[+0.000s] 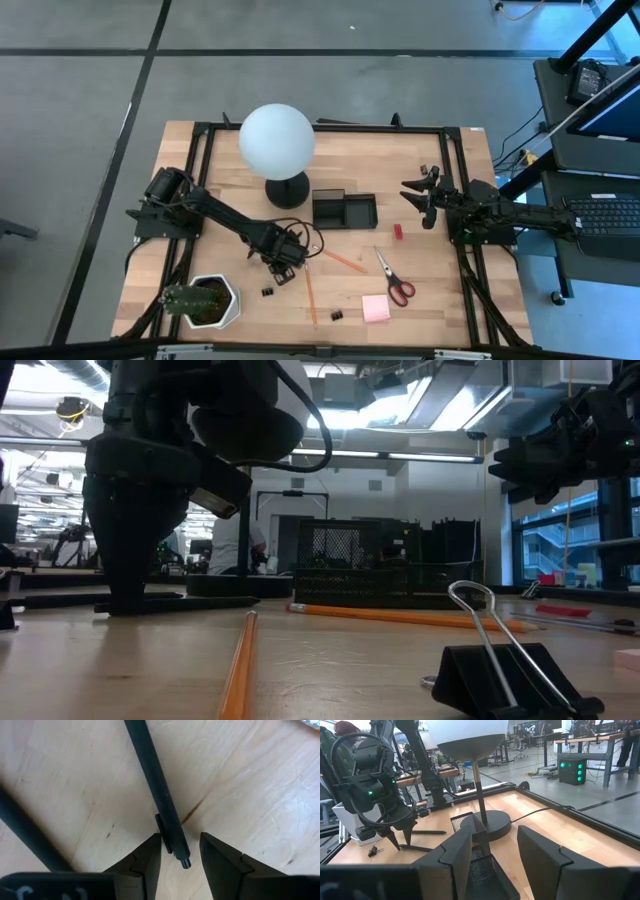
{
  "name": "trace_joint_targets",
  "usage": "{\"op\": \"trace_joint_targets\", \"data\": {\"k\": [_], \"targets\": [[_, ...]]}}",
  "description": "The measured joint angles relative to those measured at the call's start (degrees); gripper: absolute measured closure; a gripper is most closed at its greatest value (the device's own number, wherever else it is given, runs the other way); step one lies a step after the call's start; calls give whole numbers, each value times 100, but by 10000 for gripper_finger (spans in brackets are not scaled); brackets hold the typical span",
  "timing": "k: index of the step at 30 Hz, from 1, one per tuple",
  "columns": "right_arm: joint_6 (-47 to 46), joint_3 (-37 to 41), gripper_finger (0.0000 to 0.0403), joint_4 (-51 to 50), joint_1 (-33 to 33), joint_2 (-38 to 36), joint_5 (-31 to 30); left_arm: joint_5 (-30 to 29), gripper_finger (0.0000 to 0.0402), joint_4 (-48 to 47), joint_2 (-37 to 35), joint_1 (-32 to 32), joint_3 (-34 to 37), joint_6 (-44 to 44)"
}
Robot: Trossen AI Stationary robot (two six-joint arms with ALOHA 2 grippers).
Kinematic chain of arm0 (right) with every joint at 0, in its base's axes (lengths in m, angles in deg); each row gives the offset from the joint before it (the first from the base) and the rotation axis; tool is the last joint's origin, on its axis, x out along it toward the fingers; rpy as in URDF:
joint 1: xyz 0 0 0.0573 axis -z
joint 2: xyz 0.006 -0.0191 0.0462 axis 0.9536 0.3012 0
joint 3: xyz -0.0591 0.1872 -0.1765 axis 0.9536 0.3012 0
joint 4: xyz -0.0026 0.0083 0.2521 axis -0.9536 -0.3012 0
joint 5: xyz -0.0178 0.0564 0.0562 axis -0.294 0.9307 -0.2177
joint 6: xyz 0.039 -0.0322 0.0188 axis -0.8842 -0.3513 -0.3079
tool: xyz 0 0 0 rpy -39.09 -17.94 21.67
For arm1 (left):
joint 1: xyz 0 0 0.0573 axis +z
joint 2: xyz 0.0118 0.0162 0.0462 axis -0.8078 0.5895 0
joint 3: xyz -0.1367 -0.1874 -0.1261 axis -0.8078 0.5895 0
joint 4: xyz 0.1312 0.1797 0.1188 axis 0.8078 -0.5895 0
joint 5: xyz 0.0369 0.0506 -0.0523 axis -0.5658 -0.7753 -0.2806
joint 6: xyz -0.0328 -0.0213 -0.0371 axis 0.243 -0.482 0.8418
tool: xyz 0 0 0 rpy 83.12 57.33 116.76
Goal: Pick and place office supplies into organizer
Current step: Put the right black pen into the black desk organizer
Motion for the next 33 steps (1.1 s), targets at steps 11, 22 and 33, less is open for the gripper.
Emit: {"op": "trace_joint_targets", "data": {"k": [11,22,33], "targets": [[10,1,241,-2,0,-1,1,-98,307,-155,61,1,-12,364],[12,1,241,0,0,-1,-1,-217,347,-206,61,1,-12,98],[16,0,241,1,0,-1,2,-412,349,-225,56,-24,-12,-1061]]}}
